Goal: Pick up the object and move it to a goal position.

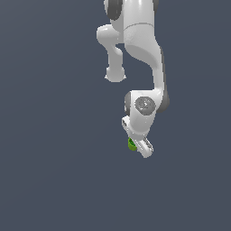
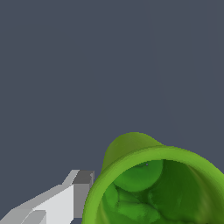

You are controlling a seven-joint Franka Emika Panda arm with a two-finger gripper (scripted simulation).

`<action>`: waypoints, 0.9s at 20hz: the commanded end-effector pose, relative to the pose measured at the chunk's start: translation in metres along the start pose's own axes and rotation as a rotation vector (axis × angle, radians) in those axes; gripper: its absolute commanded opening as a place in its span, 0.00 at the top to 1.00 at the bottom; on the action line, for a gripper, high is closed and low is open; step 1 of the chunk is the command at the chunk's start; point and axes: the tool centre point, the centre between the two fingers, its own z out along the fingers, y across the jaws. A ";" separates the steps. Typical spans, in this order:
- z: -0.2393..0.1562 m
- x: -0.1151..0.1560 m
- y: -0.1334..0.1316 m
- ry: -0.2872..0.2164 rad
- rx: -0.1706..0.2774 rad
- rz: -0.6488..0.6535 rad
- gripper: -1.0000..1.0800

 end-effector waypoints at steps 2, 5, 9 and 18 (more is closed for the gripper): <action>0.000 0.000 0.000 0.000 0.000 0.000 1.00; 0.000 0.000 0.001 0.000 0.000 0.000 1.00; 0.000 0.001 0.006 0.000 0.000 0.000 1.00; -0.002 0.003 0.037 0.000 0.000 0.000 1.00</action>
